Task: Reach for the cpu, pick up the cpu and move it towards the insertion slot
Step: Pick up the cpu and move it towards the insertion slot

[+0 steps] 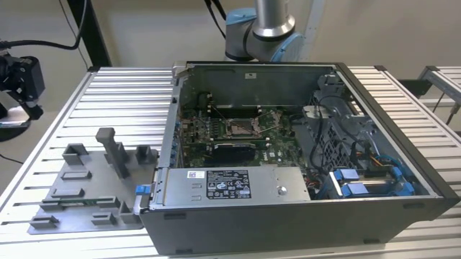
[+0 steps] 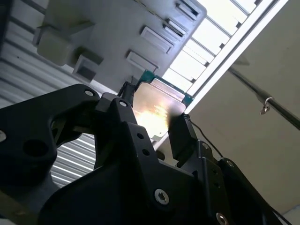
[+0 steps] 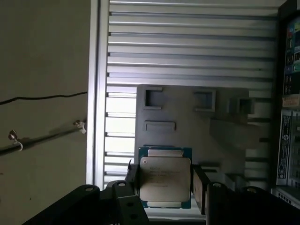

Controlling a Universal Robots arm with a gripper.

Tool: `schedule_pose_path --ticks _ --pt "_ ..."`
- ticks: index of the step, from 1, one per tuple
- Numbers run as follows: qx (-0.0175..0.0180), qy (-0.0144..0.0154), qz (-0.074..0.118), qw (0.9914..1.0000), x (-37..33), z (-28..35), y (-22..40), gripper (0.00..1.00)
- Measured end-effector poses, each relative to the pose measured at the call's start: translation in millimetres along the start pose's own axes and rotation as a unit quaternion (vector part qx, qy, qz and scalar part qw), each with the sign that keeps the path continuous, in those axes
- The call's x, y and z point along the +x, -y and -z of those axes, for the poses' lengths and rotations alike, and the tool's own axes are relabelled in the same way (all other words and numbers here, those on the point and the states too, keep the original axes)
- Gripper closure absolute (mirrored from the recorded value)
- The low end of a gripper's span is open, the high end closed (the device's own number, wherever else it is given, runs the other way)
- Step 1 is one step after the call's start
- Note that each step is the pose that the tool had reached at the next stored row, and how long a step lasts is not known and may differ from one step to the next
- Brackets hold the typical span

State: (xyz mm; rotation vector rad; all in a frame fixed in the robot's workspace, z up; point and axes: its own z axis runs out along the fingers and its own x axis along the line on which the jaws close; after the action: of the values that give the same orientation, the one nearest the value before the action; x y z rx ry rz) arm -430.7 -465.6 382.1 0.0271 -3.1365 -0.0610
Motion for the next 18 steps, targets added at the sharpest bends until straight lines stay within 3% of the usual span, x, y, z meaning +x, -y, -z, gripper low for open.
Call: schedule_pose_path --ticks 2,18 --pt "0.0 0.0 0.0 1.0 0.0 2.8 -0.1 1.0" --pt "-0.0001 0.0 0.0 1.0 0.0 7.0 -0.3 1.0"
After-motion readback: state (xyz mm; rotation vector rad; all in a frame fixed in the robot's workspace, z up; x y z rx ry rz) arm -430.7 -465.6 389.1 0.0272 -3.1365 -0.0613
